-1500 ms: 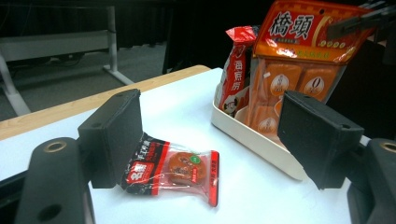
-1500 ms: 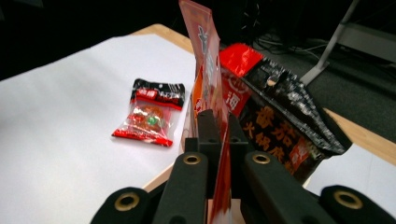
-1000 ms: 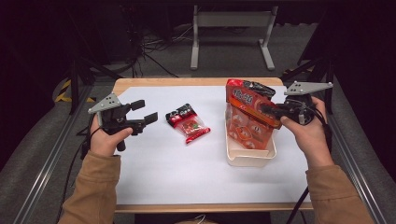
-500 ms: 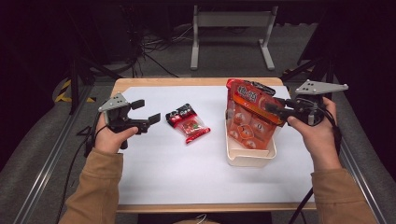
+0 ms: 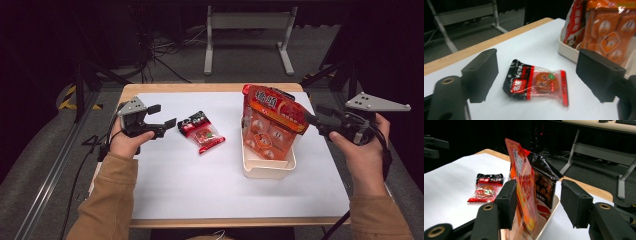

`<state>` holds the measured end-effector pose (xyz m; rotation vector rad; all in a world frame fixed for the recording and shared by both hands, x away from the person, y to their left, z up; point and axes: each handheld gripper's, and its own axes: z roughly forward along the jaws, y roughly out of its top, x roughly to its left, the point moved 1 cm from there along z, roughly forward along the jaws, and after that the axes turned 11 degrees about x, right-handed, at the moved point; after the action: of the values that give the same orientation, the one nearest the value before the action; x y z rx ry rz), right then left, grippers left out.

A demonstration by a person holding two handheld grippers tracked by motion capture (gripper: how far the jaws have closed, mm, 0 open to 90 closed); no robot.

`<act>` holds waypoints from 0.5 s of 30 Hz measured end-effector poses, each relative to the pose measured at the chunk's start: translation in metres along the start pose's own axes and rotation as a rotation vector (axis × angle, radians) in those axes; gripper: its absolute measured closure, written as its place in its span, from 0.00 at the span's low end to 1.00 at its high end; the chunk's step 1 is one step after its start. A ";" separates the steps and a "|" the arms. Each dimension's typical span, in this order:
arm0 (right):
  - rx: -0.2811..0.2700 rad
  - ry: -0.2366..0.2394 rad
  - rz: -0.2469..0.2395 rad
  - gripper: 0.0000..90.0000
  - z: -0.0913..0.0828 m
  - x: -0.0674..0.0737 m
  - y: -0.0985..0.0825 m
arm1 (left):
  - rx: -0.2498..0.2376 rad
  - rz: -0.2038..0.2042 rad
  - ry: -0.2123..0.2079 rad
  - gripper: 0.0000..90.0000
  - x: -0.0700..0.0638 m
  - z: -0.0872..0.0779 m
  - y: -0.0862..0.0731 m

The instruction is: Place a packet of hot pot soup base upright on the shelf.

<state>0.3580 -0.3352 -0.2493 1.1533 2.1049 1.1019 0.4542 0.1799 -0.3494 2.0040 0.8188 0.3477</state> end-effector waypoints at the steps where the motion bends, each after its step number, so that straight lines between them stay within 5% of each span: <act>1: -0.005 -0.005 0.003 0.52 -0.002 -0.001 -0.003 | 0.005 -0.006 0.007 0.21 0.002 0.002 -0.001; 15: 0.000 -0.024 0.050 0.44 0.009 -0.015 -0.058 | 0.040 -0.001 0.043 0.10 0.011 0.028 -0.003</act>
<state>0.3457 -0.3622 -0.3025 1.2194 2.0680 1.1060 0.4764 0.1703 -0.3682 2.0395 0.8598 0.3779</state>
